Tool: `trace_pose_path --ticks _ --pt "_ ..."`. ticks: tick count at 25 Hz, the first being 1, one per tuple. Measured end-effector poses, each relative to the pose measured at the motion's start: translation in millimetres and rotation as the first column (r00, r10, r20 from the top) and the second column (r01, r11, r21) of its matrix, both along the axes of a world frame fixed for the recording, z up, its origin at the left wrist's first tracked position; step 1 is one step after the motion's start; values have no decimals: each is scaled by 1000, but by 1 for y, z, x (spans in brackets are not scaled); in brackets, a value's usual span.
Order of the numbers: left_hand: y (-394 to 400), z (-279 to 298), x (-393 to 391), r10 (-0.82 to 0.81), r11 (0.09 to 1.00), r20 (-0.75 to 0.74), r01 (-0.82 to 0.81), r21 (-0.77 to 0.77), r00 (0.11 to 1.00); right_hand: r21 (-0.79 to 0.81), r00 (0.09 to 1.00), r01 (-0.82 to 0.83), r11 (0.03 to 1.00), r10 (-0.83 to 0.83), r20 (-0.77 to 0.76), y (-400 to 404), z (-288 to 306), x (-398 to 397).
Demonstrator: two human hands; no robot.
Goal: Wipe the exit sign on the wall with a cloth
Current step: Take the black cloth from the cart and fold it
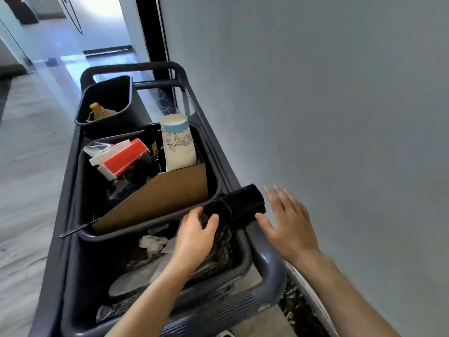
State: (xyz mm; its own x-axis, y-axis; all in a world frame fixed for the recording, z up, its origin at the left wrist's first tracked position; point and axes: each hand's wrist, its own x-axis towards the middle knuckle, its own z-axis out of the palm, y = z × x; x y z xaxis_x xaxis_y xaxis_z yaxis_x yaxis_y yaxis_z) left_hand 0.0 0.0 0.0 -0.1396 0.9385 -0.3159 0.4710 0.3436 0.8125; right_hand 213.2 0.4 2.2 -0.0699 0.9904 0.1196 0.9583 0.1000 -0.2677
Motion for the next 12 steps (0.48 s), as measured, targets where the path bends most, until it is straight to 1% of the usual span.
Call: trace_pose_path --ticks 1,2,3,4,5,7,8,9,10,12 --pt "6 -5 4 41 996 109 -32 -87 993 -28 997 9 1000 -11 -72 9 -6 -1" --pt "11 -10 7 60 986 188 -29 -163 980 -81 985 17 997 -31 -169 18 -8 -2" --pt "15 -13 11 97 978 285 -38 -206 954 -146 960 45 988 -83 -267 26 -12 -2" --pt "20 -10 14 137 969 359 -49 -244 923 -262 902 66 963 -170 -397 34 -12 -4" --pt "26 -15 17 166 963 410 -58 -264 897 -355 821 77 932 -261 -508 44 -17 -5" --pt "35 -19 19 209 947 457 -62 -315 864 -495 628 64 867 -420 -655 60 -23 -5" --pt "39 -19 20 225 942 474 -66 -330 851 -537 542 40 842 -470 -697 67 -24 -4" --pt "41 -22 21 243 939 492 -76 -335 836 -560 489 12 828 -493 -719 73 -27 -3" --pt "44 -25 21 262 933 498 -85 -349 827 -566 462 -14 824 -497 -735 77 -29 -3" --pt "46 -27 20 297 924 501 -112 -365 813 -538 465 -20 842 -469 -751 79 -32 -5"
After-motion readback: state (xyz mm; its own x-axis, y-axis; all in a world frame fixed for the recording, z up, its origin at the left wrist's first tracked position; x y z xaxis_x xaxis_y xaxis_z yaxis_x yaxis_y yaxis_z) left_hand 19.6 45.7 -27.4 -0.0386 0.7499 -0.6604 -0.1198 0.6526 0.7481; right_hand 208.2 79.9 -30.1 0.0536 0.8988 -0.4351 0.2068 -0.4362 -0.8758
